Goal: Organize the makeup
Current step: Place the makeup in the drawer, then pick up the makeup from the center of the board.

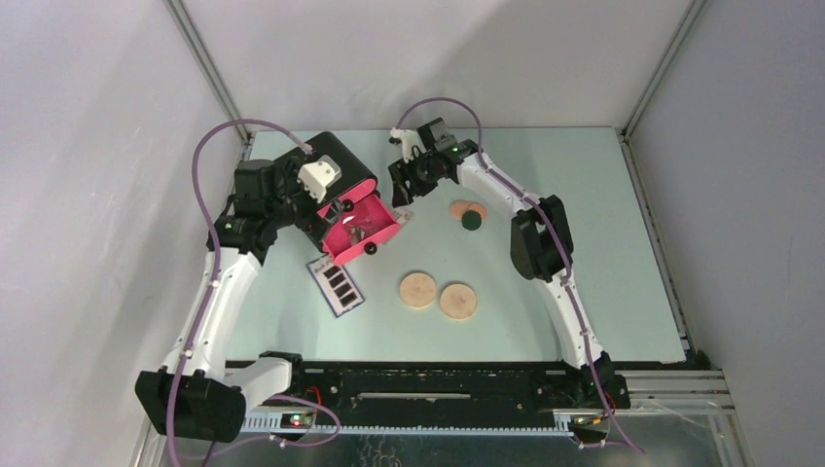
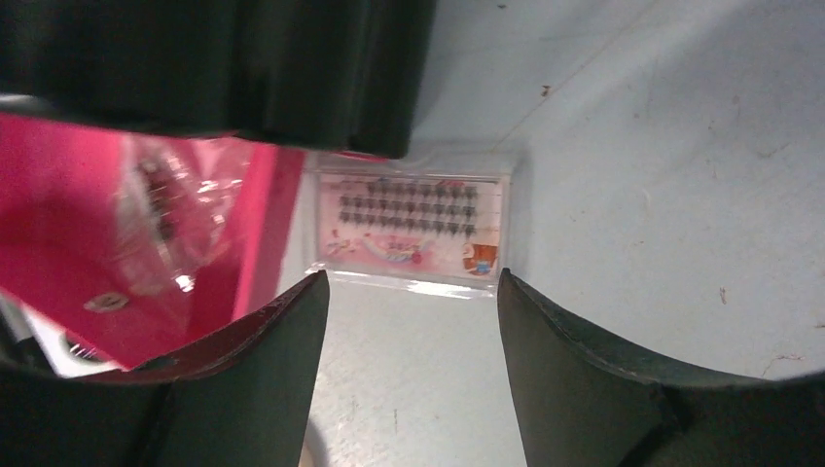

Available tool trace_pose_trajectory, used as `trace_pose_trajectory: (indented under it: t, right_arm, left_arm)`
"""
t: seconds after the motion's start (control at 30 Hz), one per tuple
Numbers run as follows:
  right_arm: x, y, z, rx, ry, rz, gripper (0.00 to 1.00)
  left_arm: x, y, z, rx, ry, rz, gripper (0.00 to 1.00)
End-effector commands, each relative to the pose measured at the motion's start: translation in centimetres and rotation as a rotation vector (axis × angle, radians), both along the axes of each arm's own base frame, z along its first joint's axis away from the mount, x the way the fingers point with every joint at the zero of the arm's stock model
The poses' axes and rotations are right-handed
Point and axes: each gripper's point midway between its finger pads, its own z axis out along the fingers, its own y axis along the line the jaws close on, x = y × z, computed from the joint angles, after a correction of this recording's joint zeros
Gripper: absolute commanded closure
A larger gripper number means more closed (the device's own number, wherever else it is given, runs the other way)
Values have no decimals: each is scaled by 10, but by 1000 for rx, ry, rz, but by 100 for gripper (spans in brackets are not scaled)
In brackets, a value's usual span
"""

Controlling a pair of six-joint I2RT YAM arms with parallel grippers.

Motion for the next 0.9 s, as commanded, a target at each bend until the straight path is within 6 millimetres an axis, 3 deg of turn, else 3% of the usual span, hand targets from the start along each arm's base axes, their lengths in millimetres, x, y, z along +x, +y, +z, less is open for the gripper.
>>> trace_pose_trajectory:
  t: [0.0, 0.13, 0.5, 0.87]
  right_arm:
    - [20, -1, -11, -69, -41, -114, 26]
    - [29, -3, -23, -97, -52, -157, 25]
    - [29, -1, -51, -95, 4, -140, 21]
    - [-2, -2, -63, -55, 122, -62, 31]
  left_arm:
    - [-8, -9, 15, -48, -44, -15, 6]
    - [-11, -10, 19, -59, -54, -7, 6]
    - [-15, -12, 25, -86, -73, 7, 6]
    - [-17, -8, 20, -52, -80, 6, 5]
